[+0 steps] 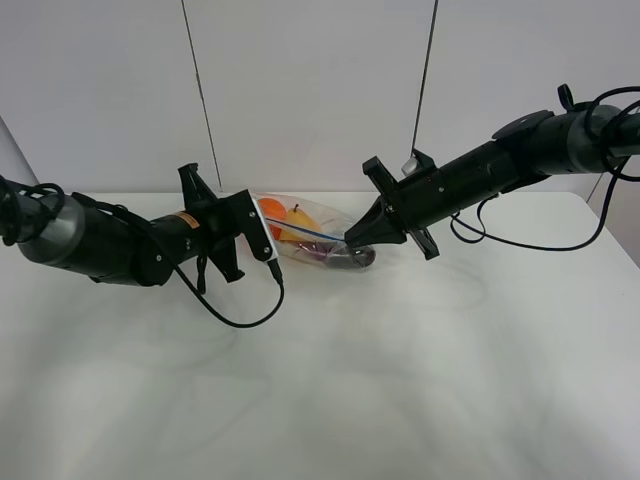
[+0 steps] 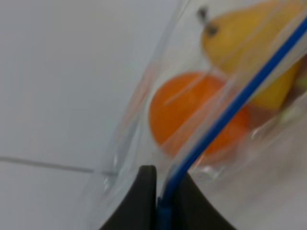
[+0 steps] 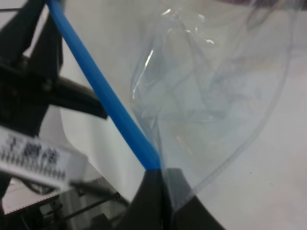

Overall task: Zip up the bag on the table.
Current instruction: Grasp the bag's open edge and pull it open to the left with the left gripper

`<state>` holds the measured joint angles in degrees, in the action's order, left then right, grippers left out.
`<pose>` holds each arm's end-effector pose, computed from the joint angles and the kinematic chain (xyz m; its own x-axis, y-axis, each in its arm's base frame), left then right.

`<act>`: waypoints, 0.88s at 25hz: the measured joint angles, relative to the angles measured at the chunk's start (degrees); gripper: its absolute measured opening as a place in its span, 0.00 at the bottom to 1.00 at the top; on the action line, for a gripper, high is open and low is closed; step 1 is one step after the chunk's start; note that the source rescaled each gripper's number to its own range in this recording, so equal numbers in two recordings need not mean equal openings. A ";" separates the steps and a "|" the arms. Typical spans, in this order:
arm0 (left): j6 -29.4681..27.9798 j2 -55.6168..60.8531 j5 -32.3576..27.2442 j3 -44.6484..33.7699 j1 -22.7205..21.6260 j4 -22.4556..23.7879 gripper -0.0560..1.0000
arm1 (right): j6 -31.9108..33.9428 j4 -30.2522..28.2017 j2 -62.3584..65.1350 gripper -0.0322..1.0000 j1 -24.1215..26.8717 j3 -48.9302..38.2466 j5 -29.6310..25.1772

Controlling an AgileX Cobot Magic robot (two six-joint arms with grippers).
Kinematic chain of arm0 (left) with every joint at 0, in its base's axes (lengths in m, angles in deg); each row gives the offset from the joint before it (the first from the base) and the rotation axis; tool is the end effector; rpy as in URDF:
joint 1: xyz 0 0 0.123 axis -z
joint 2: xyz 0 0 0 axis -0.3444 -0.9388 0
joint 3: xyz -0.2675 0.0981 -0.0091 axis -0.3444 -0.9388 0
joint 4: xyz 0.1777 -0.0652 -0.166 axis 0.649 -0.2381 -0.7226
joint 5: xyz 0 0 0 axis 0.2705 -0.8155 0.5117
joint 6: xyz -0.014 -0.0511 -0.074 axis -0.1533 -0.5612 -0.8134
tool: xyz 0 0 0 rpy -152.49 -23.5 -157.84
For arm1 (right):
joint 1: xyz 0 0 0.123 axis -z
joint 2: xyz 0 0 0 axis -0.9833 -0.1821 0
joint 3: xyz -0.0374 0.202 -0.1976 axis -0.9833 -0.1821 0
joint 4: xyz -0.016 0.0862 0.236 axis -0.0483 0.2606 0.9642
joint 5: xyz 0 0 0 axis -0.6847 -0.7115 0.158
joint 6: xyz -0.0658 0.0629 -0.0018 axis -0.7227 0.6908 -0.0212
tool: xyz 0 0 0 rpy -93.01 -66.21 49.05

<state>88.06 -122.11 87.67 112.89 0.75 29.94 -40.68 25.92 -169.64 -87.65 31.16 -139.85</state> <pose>0.3680 -0.1230 0.1433 -0.0066 0.9018 -0.4321 0.3825 0.4016 0.8321 0.3912 0.1274 0.1809 -0.9970 0.0426 -0.0643 -0.0254 0.6055 0.7955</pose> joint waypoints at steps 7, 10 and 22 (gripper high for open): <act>0.00 0.00 0.60 0.00 -6.55 0.62 0.05 | 0.00 0.37 0.00 0.03 0.00 0.00 -0.04; 0.00 0.00 0.65 0.00 -8.56 0.67 0.05 | 0.00 0.25 0.00 0.03 0.00 0.00 -0.04; -0.61 0.00 1.03 0.00 -9.94 0.39 0.07 | 0.05 -0.12 0.00 0.03 0.00 0.02 -0.34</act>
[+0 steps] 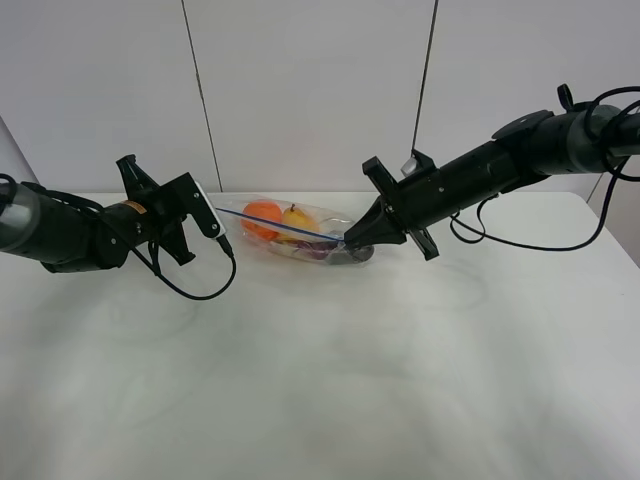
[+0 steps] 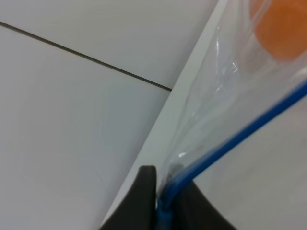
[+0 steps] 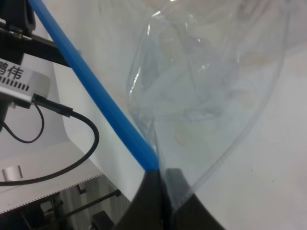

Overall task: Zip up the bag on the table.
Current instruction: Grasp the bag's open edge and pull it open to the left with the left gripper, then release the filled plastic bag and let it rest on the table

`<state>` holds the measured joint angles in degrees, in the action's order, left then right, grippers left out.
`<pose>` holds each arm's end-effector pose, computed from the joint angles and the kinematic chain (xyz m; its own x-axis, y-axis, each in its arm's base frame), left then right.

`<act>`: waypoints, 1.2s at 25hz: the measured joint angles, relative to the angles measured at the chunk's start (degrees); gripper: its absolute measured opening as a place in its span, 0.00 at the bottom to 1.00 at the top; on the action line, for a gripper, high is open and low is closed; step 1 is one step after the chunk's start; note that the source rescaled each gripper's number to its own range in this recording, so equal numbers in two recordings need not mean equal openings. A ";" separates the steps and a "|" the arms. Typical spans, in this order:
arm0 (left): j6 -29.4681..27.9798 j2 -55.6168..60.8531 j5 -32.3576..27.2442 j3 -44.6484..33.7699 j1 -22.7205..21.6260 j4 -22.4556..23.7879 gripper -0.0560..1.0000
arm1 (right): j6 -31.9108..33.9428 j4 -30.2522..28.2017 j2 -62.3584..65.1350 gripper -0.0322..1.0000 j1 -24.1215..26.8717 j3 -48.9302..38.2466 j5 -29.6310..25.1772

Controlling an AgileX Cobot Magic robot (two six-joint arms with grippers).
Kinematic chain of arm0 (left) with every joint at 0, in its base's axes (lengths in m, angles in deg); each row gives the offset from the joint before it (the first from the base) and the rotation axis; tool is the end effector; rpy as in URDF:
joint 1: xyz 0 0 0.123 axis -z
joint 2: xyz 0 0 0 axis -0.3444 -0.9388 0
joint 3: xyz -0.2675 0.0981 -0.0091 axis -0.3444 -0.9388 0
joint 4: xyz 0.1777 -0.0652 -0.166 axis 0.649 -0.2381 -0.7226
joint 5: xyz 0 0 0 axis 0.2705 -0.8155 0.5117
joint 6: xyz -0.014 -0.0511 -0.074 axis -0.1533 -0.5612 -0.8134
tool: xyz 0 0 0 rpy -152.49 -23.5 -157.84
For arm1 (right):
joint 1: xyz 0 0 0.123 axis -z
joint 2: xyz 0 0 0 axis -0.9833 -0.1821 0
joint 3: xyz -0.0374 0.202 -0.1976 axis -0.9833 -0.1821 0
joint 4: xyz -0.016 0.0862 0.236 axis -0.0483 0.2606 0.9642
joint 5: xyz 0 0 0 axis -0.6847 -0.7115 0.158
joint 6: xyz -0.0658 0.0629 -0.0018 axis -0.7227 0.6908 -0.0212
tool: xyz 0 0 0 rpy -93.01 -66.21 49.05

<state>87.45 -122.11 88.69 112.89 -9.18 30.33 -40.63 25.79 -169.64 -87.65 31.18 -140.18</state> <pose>0.3843 -0.0578 0.1449 -0.1550 0.8847 -0.4396 0.2918 0.4661 0.8352 0.3907 0.1275 0.1810 -0.9974 0.0377 -0.0612 -0.0260 0.6049 0.7959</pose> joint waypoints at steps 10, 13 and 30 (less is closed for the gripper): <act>-16.93 -0.05 0.83 0.00 -3.26 -2.35 0.93 | 0.00 -2.25 0.00 0.03 0.07 0.00 -1.03; -17.73 -0.05 0.83 0.00 -6.03 -2.79 0.98 | 0.00 -2.25 0.00 0.03 0.07 0.00 -1.08; -34.10 2.52 -65.82 26.05 -16.81 -18.29 1.00 | 0.00 -2.28 0.00 0.03 0.07 0.00 -1.20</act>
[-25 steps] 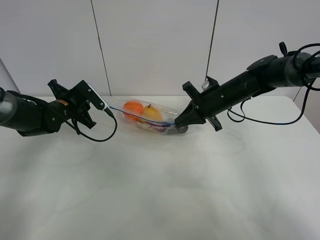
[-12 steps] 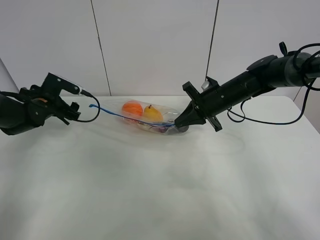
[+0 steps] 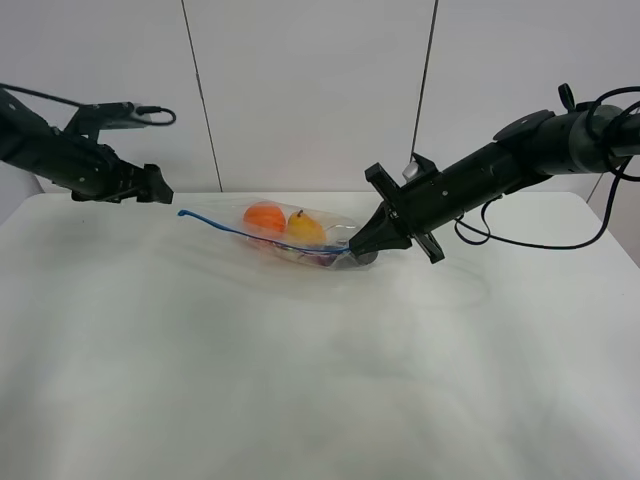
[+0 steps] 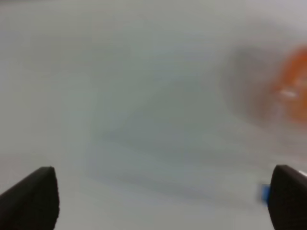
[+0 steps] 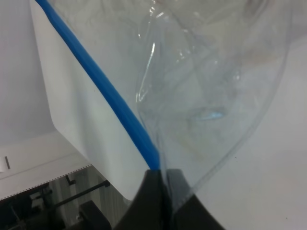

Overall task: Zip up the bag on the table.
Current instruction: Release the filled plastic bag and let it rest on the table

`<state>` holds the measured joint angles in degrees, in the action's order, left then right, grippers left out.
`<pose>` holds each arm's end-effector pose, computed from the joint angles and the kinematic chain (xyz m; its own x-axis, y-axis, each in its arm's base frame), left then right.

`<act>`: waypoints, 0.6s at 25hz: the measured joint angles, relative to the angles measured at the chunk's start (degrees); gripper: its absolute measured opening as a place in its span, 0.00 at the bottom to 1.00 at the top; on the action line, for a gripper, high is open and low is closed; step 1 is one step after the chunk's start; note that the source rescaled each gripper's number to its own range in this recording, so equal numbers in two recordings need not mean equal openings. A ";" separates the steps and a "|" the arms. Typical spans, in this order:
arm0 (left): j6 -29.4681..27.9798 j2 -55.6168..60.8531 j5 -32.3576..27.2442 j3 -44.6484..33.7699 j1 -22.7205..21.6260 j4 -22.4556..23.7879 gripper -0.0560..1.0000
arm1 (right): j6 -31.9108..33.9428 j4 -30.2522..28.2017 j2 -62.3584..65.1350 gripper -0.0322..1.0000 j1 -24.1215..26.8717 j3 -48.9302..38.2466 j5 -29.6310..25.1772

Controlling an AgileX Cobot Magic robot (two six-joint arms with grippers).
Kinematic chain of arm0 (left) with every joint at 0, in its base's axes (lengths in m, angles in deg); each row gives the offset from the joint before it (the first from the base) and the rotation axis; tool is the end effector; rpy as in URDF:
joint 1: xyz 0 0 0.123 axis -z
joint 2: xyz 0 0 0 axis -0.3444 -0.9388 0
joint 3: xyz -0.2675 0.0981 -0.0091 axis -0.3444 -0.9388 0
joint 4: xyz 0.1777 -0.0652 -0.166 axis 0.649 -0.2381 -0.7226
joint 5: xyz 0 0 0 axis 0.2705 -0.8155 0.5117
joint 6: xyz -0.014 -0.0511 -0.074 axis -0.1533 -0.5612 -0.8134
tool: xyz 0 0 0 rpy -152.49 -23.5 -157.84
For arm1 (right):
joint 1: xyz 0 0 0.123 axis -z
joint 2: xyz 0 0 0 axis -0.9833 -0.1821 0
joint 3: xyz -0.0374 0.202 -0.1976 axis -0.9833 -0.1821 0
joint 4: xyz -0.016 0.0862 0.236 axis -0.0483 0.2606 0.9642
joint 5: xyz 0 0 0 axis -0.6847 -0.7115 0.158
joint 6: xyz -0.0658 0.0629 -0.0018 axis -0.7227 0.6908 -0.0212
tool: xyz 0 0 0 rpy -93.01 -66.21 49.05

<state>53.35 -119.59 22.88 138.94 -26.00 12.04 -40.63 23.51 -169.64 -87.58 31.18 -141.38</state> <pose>0.4219 0.0176 0.2136 -0.7585 0.0275 -0.6511 0.1616 0.9758 -0.1470 0.3879 0.1258 0.1792 -0.9985 0.0005 -0.0550 -0.0427 0.6229 0.7811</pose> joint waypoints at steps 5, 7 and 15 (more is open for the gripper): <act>-13.55 0.00 -16.63 5.83 -1.32 11.51 1.00 | 0.00 0.00 0.00 0.03 0.00 0.00 0.00; -20.88 0.00 -20.15 6.45 -1.32 19.00 1.00 | 0.00 0.00 0.00 0.03 0.00 0.00 0.00; -29.70 0.00 -33.58 6.50 -1.39 25.72 1.00 | 0.00 0.00 0.00 0.03 0.00 0.00 -0.06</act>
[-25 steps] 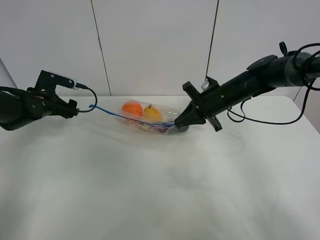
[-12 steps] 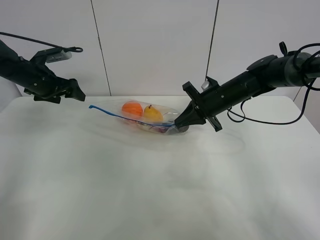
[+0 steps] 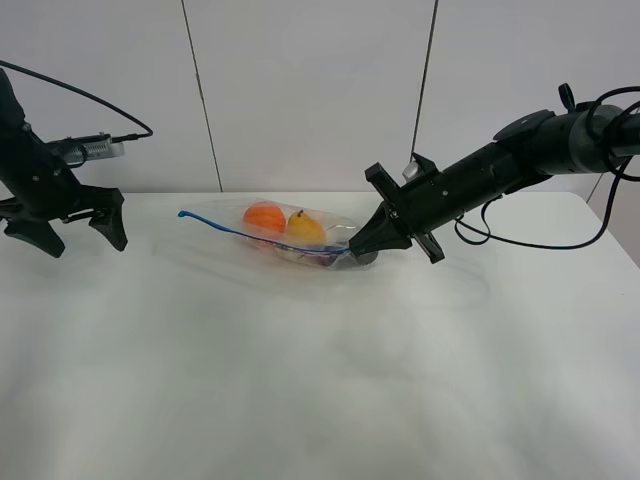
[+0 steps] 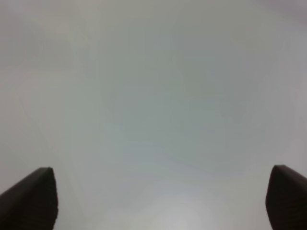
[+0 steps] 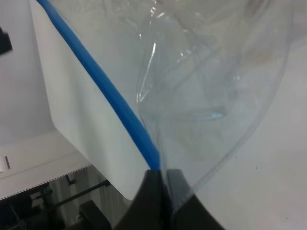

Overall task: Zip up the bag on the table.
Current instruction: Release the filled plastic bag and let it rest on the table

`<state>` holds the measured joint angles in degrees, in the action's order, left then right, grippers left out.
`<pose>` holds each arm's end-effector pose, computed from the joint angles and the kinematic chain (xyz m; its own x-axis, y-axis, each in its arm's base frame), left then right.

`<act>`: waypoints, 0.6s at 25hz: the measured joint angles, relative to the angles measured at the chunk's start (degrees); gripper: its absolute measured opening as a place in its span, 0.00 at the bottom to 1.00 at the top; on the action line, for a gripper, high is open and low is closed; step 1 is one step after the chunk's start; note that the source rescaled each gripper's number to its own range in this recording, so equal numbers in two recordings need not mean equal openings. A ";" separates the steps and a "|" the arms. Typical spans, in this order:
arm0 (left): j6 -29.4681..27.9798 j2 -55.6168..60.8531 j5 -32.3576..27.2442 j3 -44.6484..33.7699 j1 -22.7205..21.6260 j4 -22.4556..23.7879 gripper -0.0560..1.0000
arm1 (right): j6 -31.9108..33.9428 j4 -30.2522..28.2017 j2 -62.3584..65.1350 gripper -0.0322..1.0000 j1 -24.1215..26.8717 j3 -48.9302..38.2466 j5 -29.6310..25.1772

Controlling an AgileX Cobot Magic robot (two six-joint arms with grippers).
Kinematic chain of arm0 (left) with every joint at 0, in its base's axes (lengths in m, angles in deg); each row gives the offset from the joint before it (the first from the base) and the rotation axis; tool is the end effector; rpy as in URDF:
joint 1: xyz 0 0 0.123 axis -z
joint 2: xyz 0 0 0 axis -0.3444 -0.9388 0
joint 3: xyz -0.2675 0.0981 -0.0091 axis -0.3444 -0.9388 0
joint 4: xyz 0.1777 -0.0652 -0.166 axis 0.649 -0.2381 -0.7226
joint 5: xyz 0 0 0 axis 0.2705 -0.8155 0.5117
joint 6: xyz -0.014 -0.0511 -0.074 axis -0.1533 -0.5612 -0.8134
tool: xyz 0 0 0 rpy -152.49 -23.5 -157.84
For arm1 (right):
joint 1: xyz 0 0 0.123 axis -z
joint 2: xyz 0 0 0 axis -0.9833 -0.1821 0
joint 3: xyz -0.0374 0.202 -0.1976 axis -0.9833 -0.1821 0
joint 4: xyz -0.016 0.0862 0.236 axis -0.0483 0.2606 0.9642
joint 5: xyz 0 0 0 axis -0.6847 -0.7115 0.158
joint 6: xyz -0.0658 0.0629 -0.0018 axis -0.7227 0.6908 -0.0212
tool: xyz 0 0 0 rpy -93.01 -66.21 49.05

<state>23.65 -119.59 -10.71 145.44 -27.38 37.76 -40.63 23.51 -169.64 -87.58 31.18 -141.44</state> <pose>0.3862 0.0349 0.2193 -0.9881 -0.0540 -0.1443 -0.0333 0.9893 -0.1421 0.3878 0.1258 0.1792 -0.9985 -0.0003 -0.0544 -0.0427 0.6226 0.7814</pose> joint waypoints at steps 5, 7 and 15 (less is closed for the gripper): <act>-0.11 0.11 -6.62 0.00 0.00 0.05 1.00 | 0.00 0.00 0.00 0.03 0.00 0.00 0.02; -0.11 0.11 -6.98 0.00 0.00 0.05 1.00 | -0.05 0.00 0.00 0.03 0.00 0.00 0.02; -2.54 6.20 -7.06 -2.11 0.00 2.86 1.00 | -0.32 -0.04 0.00 0.03 0.00 0.00 0.02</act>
<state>21.11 -113.40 -17.77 143.34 -27.38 40.61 -40.95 23.47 -169.64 -87.58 31.18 -141.42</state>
